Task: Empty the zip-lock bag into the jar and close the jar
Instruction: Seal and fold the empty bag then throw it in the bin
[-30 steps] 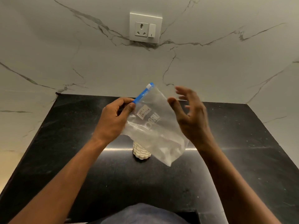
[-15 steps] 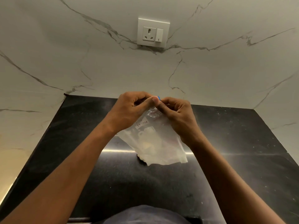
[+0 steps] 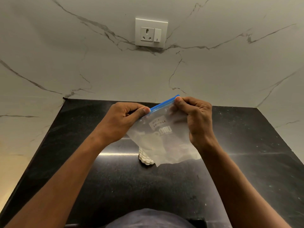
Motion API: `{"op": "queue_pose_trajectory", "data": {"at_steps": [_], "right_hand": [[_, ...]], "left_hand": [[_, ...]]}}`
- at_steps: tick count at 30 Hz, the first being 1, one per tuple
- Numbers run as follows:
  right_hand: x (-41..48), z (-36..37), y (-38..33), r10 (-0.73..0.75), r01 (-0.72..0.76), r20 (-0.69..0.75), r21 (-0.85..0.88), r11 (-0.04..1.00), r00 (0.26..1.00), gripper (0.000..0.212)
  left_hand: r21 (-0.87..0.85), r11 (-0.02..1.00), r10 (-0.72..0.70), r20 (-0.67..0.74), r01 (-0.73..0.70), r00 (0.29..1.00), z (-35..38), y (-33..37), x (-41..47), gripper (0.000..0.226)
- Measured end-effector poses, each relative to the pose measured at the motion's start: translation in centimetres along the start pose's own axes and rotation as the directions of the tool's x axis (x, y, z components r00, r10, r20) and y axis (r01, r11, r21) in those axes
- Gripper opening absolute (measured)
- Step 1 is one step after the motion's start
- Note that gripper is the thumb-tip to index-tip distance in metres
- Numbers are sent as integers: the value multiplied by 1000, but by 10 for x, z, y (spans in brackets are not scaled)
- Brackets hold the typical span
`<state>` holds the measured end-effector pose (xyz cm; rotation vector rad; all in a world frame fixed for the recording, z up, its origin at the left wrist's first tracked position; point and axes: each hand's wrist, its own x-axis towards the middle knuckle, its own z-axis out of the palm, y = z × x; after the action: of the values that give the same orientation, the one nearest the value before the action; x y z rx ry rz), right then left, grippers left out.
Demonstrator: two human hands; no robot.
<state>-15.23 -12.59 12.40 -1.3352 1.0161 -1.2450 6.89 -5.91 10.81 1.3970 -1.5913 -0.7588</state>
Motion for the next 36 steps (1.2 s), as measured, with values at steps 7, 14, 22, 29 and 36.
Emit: {"op": "queue_pose_trajectory", "data": {"at_steps": [7,14,22,29,36], "right_hand": [[5,-15,0,59,-57,-55,45,997,997,23],[4,-13,4,117,-111,-45,108,988,992,21],[7,-8,9,226,-218,-8,237,947,974,22],[-12,-28,35,358,-352,454,-102,931,816,49],[-23,-37,47,417,-443,387,-25,896,822,27]], "left_hand": [[-85,996,-22,-66,17,998,-7,-20,-20,20],[-134,991,-37,-160,15,986,-7,-25,-27,18],[-554,789,-284,52,264,957,22,-26,-37,56],[-671,697,-357,-18,254,934,27,-29,-35,39],[-544,689,-382,288,478,878,17,-33,-43,64]]}}
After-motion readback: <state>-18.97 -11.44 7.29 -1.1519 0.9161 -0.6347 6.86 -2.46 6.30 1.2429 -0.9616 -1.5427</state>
